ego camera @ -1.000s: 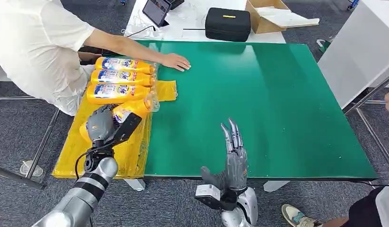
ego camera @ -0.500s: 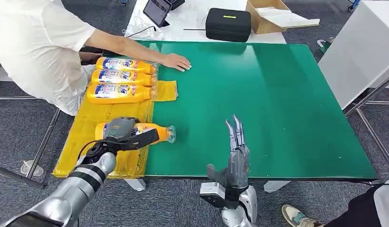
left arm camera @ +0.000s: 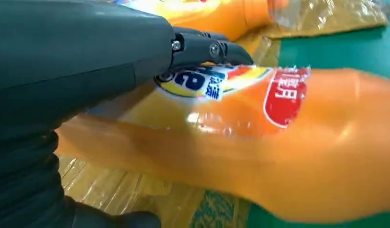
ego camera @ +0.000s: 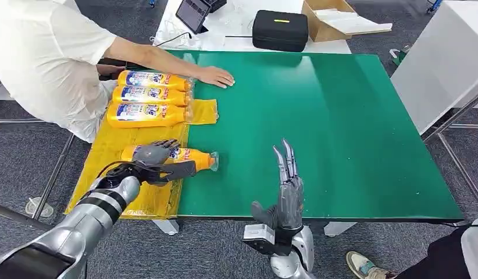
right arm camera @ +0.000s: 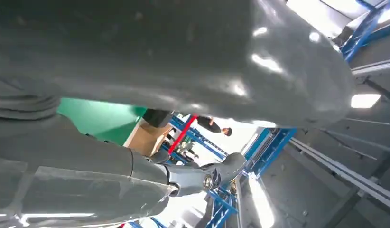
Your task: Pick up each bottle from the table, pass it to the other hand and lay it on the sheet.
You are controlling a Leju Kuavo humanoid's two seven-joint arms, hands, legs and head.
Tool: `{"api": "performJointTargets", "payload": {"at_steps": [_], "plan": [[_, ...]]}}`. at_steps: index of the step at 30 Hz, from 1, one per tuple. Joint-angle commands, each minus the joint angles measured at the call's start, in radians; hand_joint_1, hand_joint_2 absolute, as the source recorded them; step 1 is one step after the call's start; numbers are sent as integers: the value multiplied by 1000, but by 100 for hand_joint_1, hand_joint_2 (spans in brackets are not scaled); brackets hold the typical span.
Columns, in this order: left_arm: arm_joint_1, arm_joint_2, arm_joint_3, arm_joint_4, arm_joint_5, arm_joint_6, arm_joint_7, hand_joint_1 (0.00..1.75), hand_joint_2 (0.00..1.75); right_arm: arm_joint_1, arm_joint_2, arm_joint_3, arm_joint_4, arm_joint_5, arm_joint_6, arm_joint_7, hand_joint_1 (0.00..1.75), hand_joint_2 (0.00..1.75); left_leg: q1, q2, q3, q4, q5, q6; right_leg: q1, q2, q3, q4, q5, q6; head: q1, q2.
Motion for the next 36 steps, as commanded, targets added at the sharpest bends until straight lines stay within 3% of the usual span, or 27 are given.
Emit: {"api": "performJointTargets", "payload": {"at_steps": [1, 15, 27, 36], "plan": [[-40, -11, -40, 83, 23, -47, 5, 0, 175, -40, -28, 8, 61, 3, -2, -1, 0, 175, 0, 1, 4, -1, -1, 1, 0, 0, 3, -1, -1, -1, 0, 0], [-30, -16, -47, 47, 52, -25, -38, 0, 175, -42, -25, 6, 71, 26, -2, -1, 0, 175, 0, 1, 4, -1, -1, 1, 0, 0, 4, -1, -1, -1, 0, 0], [43, 0, -120, -176, 104, 80, -144, 0, 175, -11, -9, -45, 31, 50, -2, -1, 0, 175, 0, 0, 2, 0, -1, 0, 0, -1, 2, 0, -1, -1, 0, 0], [98, 78, -239, -320, 143, 54, -183, 0, 175, -20, -9, -34, 37, 55, -2, -1, 0, 175, 0, 2, 3, 0, -1, 0, 0, 1, 2, 0, -1, -1, 0, 0]]}}
